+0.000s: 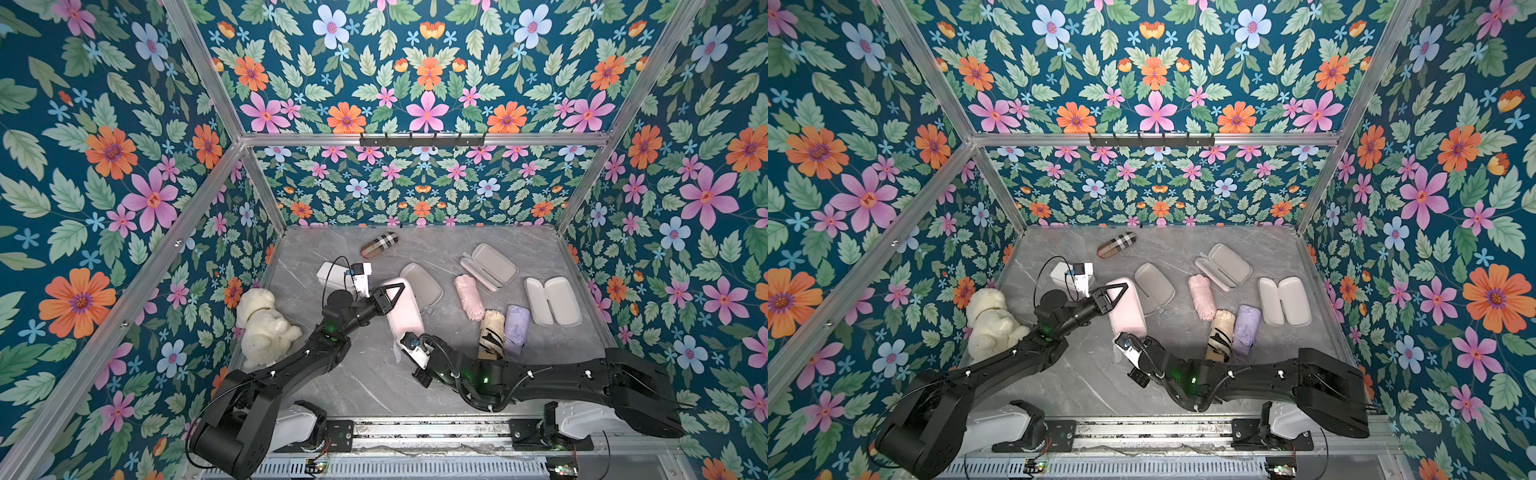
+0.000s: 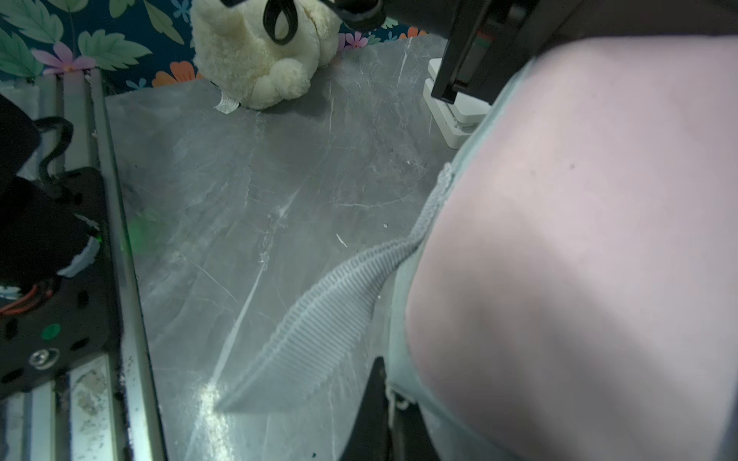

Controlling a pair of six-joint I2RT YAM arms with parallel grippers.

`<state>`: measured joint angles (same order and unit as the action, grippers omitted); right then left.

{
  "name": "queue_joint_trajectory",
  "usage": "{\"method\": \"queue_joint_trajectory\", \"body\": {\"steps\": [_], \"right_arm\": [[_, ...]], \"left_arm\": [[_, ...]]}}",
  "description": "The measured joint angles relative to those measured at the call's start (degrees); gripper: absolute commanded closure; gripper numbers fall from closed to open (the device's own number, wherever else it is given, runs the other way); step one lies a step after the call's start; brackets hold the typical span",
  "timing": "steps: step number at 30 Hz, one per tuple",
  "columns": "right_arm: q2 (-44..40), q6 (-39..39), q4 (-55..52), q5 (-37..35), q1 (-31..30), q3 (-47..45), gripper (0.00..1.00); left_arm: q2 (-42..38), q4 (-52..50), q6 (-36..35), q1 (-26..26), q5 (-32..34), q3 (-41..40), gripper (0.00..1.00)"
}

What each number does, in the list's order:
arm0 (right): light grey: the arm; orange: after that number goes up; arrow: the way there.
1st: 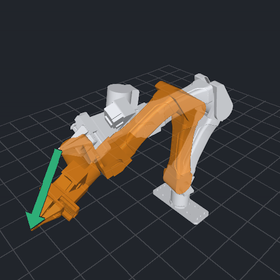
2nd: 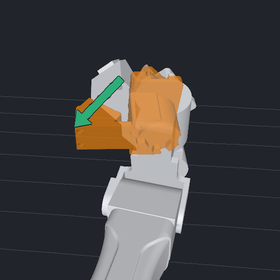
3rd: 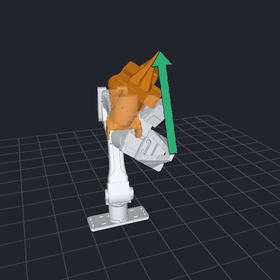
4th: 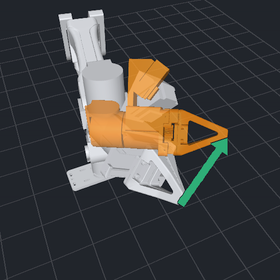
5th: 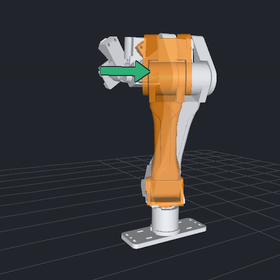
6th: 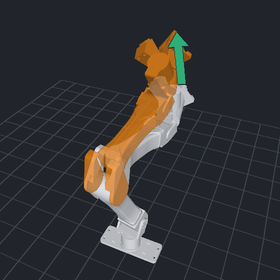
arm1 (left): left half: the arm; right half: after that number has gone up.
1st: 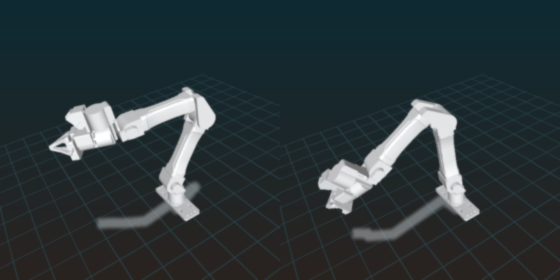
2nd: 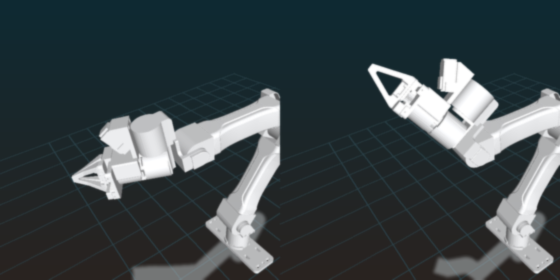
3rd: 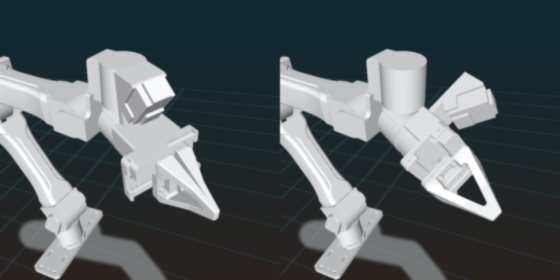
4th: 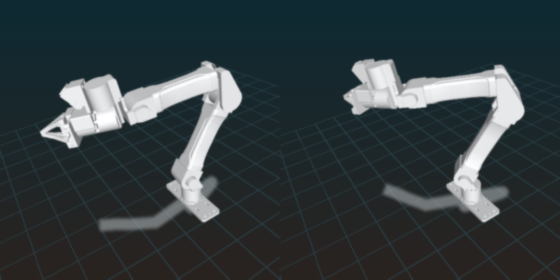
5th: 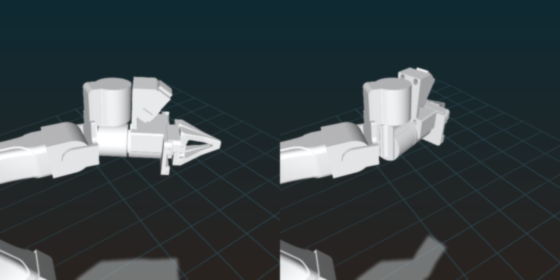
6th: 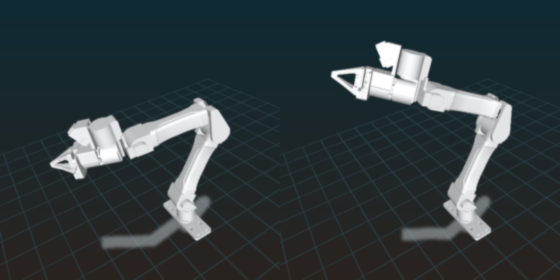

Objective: Put umbrellas into zippered umbrella sleeves
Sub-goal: Zip the zipper on the umbrella sleeve, then place the umbrella sleeve at the center of the board.

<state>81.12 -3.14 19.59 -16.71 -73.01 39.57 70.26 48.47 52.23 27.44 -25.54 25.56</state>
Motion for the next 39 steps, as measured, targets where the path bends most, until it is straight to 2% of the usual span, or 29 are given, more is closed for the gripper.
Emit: {"method": "queue_joint_trajectory", "body": {"steps": [10, 11, 13, 15, 20, 24, 28, 34, 37, 39], "right_arm": [[6.08, -13.03, -1.05, 0.35, 0.17, 6.51, 1.0], [6.56, -14.12, -1.46, 0.5, 0.44, 6.84, 0.95], [6.32, -15.61, -2.25, 2.01, 1.18, 6.8, 0.78], [3.87, -16.81, -1.81, 6.95, 2.84, 5.66, 0.66], [-6.01, -22.12, -2.99, 19.91, 13.22, 0.61, 0.46], [-10.88, -26.91, -7.54, 30.03, 21.49, -1.62, 0.33], [-10.56, -30.91, -7.69, 38.66, 26.43, -1.09, 0.32], [-3.78, -34.23, -4.0, 47.71, 26.99, 1.81, 0.38], [-1.14, -36.33, -0.15, 50.21, 27.04, 2.25, 0.48], [-0.04, -38.23, 2.29, 51.19, 27.08, 2.03, 0.61]], "left_arm": [[0.31, 8.5, 0.24, 4.61, 12.02, -4.74, 1.0], [0.59, 8.85, 0.2, 4.72, 12.74, -5.05, 1.0], [0.37, 8.55, 0.26, 4.59, 13.84, -5.49, 1.0], [-1.05, 5.95, -0.46, 3.48, 13.84, -4.81, 1.0], [-2.29, 0.79, -3.93, -1.22, 9.64, -3.52, 0.98], [-0.57, -0.24, -4.74, -1.62, 1.49, -4.0, 0.96], [1.99, 4.07, -3.34, -1.73, -4.46, -4.46, 0.95], [4.52, 12.87, 0.46, -1.14, -10.69, -4.63, 0.94], [5.01, 15.89, 1.73, -0.7, -12.55, -4.63, 0.91], [5.14, 17.18, 1.86, -0.57, -13.66, -4.7, 0.87]]}}
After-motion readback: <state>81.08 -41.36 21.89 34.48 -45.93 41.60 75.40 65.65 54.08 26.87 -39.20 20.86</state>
